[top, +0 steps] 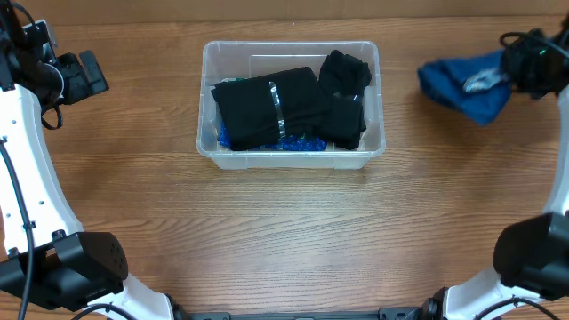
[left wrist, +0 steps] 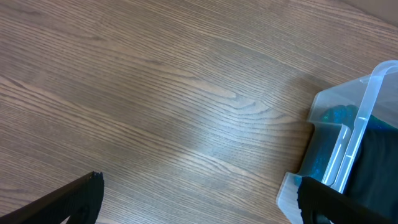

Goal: Pack container
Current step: 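Lift the jeans with the right gripper and lay them over the bin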

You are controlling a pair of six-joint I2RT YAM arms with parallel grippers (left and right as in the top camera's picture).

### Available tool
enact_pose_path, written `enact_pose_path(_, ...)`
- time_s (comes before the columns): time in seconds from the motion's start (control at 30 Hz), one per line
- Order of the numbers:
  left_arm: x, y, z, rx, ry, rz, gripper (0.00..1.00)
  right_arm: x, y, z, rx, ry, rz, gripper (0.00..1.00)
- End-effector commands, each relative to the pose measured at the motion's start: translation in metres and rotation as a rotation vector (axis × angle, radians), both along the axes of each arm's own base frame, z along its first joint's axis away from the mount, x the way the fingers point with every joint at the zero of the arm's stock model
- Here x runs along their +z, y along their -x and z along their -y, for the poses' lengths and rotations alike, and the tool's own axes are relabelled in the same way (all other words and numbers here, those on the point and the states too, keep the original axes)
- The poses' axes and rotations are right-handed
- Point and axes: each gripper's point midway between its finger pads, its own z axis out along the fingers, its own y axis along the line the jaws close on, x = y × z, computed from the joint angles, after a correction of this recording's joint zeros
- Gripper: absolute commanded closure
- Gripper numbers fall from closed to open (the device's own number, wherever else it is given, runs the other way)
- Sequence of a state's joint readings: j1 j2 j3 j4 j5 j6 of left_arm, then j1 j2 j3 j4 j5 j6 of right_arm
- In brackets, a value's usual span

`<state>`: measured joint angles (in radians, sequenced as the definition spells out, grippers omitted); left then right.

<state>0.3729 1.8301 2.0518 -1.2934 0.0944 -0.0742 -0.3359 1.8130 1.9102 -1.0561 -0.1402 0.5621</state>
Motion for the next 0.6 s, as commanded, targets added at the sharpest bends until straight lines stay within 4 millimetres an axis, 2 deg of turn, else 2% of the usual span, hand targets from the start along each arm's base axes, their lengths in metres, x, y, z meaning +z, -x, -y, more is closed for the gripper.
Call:
enact_pose_path(0.0, 0.005, 0.001, 0.005, -0.024, -0.005, 0.011, 0.0, 0.116, 0.01, -0.017, -0.008, 0.034, 0.278, 0.96)
enact_pose_path(0.07, 0.005, 0.001, 0.005, -0.023, -0.006, 0.011, 0.0, 0.137, 0.014, -0.038, 0.0, 0.004, 0.329, 0.96)
enact_pose_path(0.17, 0.005, 0.001, 0.005, -0.023, -0.006, 0.011, 0.0, 0.156, 0.016, -0.089, 0.035, -0.044, 0.379, 0.96)
enact_pose_path(0.2, 0.005, 0.001, 0.005, -0.023, -0.006, 0.011, 0.0, 0.16, 0.015, -0.108, 0.054, -0.048, 0.388, 0.96)
enact_pose_path(0.33, 0.005, 0.001, 0.005, -0.024, -0.005, 0.011, 0.0, 0.161, 0.017, -0.165, 0.028, -0.032, 0.393, 0.96)
enact_pose_path(0.37, 0.005, 0.001, 0.005, -0.023, -0.005, 0.011, 0.0, 0.164, 0.02, -0.186, 0.007, -0.032, 0.407, 0.96)
enact_pose_path(0.43, 0.005, 0.001, 0.005, -0.023, -0.006, 0.011, 0.0, 0.171, 0.024, -0.212, 0.0, -0.018, 0.443, 0.96)
enact_pose_path(0.57, 0.005, 0.001, 0.005, -0.023, -0.006, 0.011, 0.0, 0.176, 0.045, -0.272, -0.051, -0.009, 0.503, 0.96)
